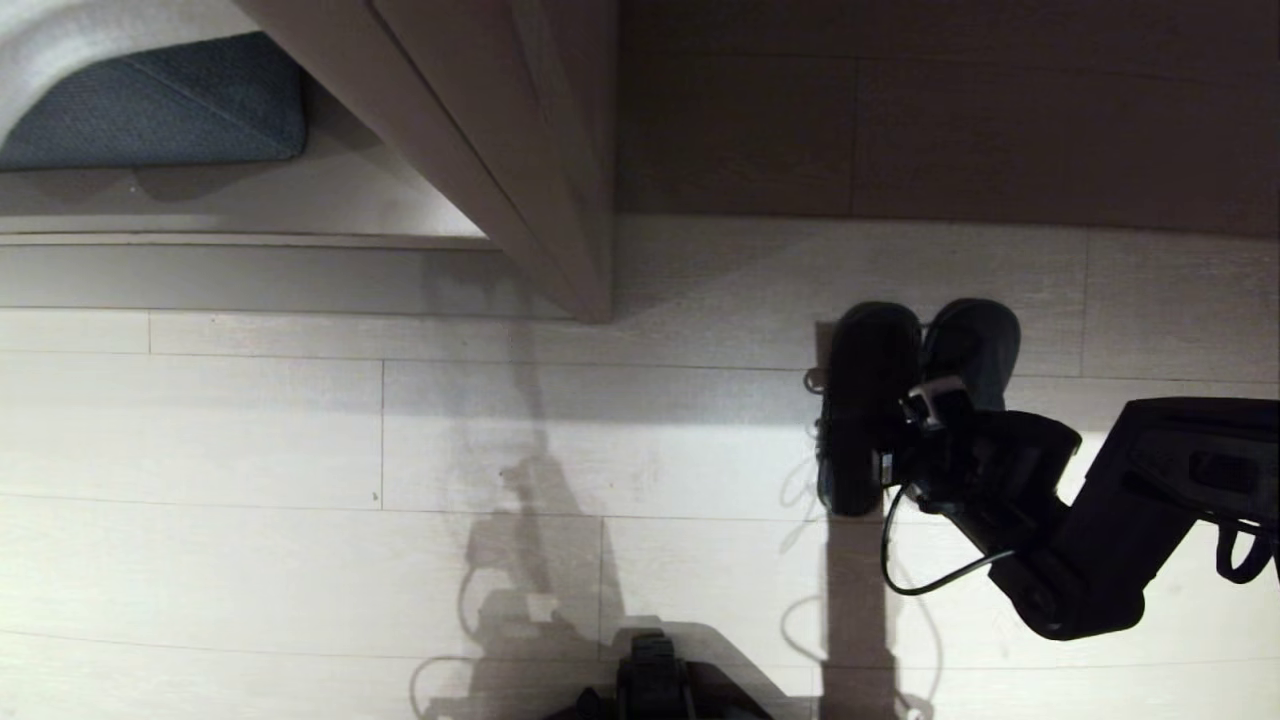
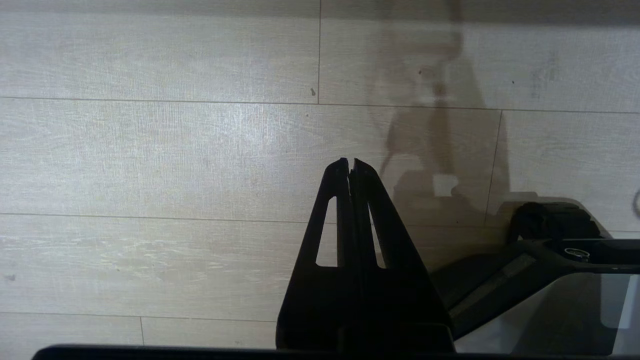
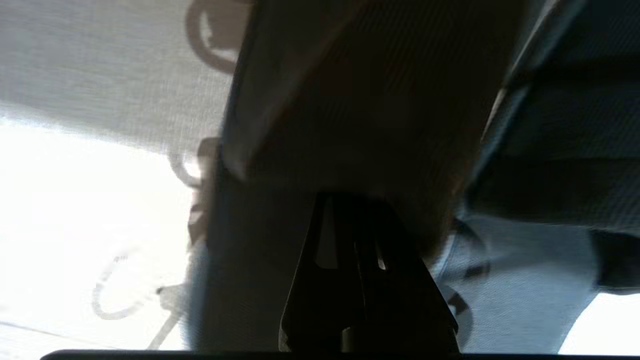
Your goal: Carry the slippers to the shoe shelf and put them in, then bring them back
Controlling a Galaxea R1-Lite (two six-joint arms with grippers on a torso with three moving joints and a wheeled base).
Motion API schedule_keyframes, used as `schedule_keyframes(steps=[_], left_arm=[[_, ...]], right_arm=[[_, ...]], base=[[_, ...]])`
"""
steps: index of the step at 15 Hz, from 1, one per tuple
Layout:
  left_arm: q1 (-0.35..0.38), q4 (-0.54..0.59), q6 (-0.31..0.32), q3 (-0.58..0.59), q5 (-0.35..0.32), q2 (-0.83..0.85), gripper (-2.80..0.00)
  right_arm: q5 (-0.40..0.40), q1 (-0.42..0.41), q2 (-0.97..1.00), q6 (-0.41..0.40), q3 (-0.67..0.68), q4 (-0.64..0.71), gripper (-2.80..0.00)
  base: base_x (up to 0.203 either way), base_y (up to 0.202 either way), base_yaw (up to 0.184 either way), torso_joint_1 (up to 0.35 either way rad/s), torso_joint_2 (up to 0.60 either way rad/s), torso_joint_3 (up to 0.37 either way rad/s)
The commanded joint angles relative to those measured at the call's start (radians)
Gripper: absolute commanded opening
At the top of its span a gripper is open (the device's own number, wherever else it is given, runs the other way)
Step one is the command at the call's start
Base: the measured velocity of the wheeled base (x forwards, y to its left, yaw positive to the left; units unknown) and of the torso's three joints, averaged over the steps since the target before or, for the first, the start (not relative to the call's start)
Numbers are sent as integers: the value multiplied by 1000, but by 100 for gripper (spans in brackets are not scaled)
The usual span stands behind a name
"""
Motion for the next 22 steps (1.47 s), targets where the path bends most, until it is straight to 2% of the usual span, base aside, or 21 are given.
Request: schedule_keyframes(steps=[1,10,19,22], left_arm=[[0,0,0,0,1,1,-280],[0,0,0,0,1,1,-280],[0,0,0,0,1,1,-280],[0,0,0,0,1,1,-280]], right_arm=[[0,-7,-16,-2,3,-9,-280],[-1,-65,-31,-16,17,-9,-280],[-23,-102,-73,-27,105,-9,-280],[7,-98,-123,-7,166,-9,-280]], base=[[0,0,0,0,0,0],[0,0,0,0,0,0],[0,0,0,0,0,0],[0,0,0,0,0,0]])
